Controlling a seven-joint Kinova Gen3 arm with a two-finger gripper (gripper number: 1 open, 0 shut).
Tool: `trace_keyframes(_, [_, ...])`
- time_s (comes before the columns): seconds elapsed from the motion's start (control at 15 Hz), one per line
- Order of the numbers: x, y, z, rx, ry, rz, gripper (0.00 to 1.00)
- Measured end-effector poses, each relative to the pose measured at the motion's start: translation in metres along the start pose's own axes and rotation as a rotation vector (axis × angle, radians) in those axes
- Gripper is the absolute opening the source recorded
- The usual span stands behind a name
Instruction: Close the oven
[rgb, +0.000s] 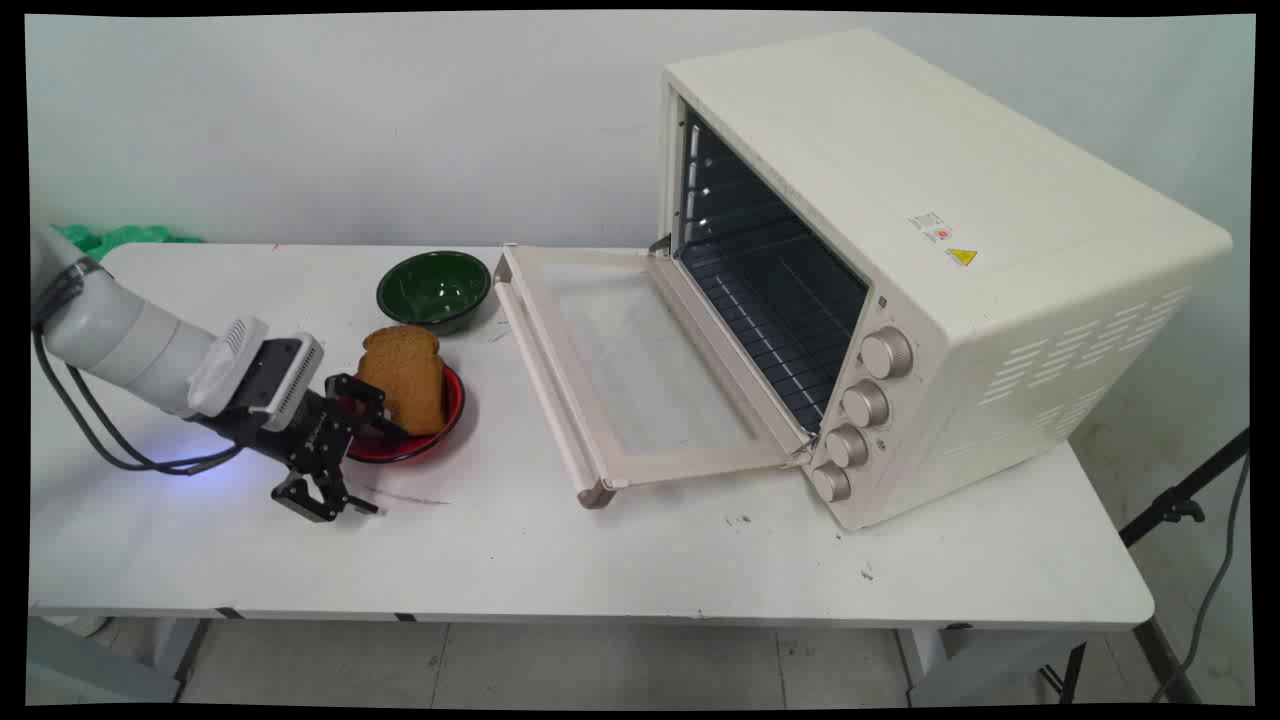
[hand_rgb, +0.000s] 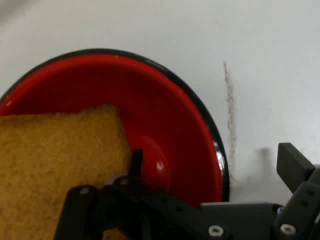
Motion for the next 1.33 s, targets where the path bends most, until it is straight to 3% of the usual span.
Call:
trace_keyframes(0.33, [0.009,-0.004,-0.017,-0.001,0.004,-0.060,1.00])
trace_keyframes(0.8, [0.035,-0.013,-0.042,0.012,0.023,-0.207,1.00])
trace_keyframes(1.33, [0.076,-0.035,-0.042,0.066,0.062,-0.389,1.00])
